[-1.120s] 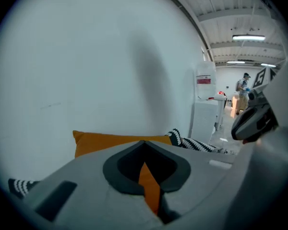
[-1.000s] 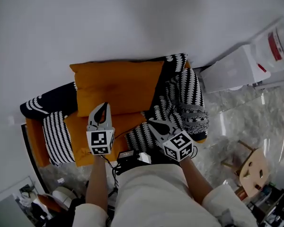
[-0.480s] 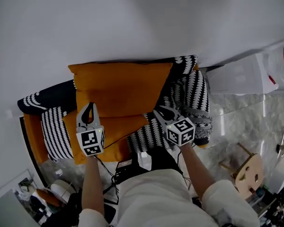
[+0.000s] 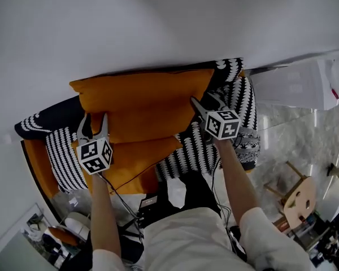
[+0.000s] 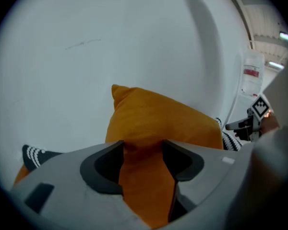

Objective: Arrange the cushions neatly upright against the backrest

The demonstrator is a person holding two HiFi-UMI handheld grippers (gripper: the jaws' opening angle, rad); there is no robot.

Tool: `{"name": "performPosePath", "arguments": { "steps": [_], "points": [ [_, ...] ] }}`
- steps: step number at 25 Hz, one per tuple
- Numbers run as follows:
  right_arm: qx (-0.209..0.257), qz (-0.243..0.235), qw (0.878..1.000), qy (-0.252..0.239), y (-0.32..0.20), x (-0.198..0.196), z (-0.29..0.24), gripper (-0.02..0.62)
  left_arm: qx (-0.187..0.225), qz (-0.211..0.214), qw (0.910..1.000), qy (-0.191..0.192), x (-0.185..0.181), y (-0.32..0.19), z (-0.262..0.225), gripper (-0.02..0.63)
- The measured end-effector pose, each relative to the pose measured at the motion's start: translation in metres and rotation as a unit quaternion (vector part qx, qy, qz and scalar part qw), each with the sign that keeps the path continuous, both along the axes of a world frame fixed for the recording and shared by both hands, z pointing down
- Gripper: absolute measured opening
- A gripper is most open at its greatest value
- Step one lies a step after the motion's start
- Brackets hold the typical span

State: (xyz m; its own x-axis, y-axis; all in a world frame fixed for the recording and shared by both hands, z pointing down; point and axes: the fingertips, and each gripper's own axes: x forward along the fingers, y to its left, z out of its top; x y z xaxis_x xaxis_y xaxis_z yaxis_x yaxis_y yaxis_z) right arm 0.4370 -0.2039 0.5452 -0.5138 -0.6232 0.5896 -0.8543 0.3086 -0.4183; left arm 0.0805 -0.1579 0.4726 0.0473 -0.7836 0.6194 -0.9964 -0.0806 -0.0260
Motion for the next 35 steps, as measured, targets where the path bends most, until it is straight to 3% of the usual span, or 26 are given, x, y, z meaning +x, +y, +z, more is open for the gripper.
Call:
{"name": "performPosePath", "arguments": {
  "steps": [2, 9, 14, 20, 26, 29, 35],
  "points": [
    [-0.002, -0.002, 1.0, 0.009, -0.015, -0.003, 0.014, 0.218, -0.001, -0.009, 0.9997, 0.022, -0.003, -0.007, 0.012, 0.253],
    [-0.039, -0.034, 0.998, 0.029, -0.044, -0.018, 0.042, 0.218, -0.025, -0.009, 0.9996, 0.009, -0.003, -0.025, 0.028, 0.235],
    [-0.047, -0.065, 0.996, 0.03, -0.043, -0.024, 0.039, 0.058, -0.045, 0.006, 0.9983, 0.036, 0.003, -0.029, 0.035, 0.141],
    [-0.03, -0.049, 0.998, 0.02, -0.009, -0.017, 0.014, 0.015, -0.059, 0.011, 0.9955, 0.073, 0.012, -0.008, 0.023, 0.038],
    [0.015, 0.032, 0.998, -0.046, 0.023, 0.036, -0.04, 0.015, -0.016, 0.039, 0.9936, 0.105, 0.057, 0.0, -0.012, 0.032],
    [0.054, 0.062, 0.995, -0.048, 0.02, 0.072, -0.069, 0.015, 0.005, 0.045, 0.9906, 0.129, 0.089, 0.002, -0.015, 0.031],
    [0.108, 0.066, 0.992, -0.019, -0.007, 0.124, -0.092, 0.015, 0.007, 0.029, 0.9813, 0.19, 0.144, 0.001, 0.013, 0.032]
  ]
}}
